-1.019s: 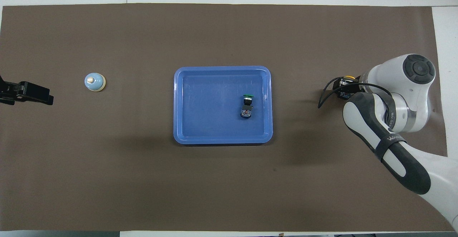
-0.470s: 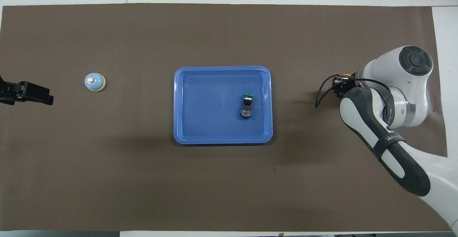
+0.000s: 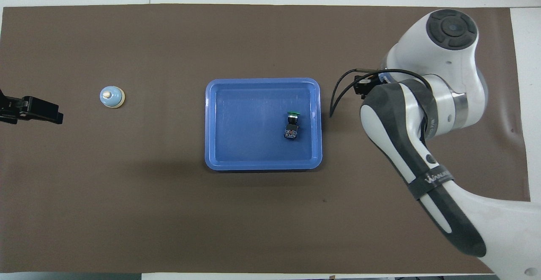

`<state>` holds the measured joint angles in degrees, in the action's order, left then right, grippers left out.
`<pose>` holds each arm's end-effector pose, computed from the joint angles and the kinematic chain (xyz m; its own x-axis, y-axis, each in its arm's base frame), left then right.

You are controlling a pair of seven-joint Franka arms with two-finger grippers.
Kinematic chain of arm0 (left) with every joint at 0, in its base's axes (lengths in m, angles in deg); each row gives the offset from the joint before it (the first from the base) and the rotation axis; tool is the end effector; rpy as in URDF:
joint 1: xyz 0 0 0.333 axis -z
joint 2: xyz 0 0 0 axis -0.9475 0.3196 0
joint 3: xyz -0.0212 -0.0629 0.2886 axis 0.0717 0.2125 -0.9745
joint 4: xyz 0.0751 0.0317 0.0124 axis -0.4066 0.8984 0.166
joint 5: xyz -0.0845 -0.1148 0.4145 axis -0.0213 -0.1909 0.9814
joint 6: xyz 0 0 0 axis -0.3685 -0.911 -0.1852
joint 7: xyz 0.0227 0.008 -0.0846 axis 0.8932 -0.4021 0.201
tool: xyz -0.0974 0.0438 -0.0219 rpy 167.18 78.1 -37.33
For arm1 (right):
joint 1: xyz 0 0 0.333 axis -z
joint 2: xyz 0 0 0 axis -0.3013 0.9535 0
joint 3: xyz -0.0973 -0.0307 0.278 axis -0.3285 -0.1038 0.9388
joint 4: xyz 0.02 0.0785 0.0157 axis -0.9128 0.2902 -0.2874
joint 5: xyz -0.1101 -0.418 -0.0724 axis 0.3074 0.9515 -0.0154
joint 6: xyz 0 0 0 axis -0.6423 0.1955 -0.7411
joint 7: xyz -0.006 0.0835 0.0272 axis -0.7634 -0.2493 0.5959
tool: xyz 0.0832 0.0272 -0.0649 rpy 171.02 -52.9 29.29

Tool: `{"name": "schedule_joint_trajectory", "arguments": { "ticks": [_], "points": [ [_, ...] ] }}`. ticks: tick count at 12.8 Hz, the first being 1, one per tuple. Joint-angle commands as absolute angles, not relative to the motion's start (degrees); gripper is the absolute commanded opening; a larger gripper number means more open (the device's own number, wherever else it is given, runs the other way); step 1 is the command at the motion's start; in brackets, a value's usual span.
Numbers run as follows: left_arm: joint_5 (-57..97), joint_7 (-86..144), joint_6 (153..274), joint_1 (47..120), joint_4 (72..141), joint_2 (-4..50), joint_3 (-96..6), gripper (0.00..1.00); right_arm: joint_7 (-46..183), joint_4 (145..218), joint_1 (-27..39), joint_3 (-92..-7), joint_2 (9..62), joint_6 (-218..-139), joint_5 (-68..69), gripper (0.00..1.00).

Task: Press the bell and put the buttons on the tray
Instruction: 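Grasp the yellow button and lower it into the tray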

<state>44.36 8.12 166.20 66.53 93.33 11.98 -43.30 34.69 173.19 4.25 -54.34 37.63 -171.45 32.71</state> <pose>0.5929 0.0013 0.5556 0.9932 -0.0878 -0.0769 -0.0859 -0.9959 0.0281 0.6551 0.1773 0.3851 0.9841 -0.1735 -0.0381 -0.1722 -0.9845 0.0342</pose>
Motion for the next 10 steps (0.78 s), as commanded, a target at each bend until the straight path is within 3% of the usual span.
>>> {"name": "schedule_joint_trajectory", "arguments": {
  "ticks": [1, 3, 7, 10],
  "points": [
    [43.78, 7.60, 166.37, 66.44, 94.22, 10.85, -43.52, 1.00, 26.72, 167.46, -2.57, -54.23, 40.72, -168.65, 32.45, 0.00],
    [43.78, 7.51, 166.37, 66.52, 94.22, 10.85, -43.52, 1.00, 19.78, 166.76, -8.62, -54.23, 42.29, -169.53, 32.54, 0.00],
    [43.78, 7.60, 166.37, 66.44, 94.22, 10.85, -43.52, 1.00, 9.64, 160.34, -15.59, -54.23, 50.90, -173.55, 32.63, 0.00],
    [43.78, 7.51, 166.37, 66.44, 94.22, 10.85, -43.52, 1.00, 9.28, 165.15, -17.88, -54.23, 51.44, -180.32, 32.71, 0.00]
  ]
}}
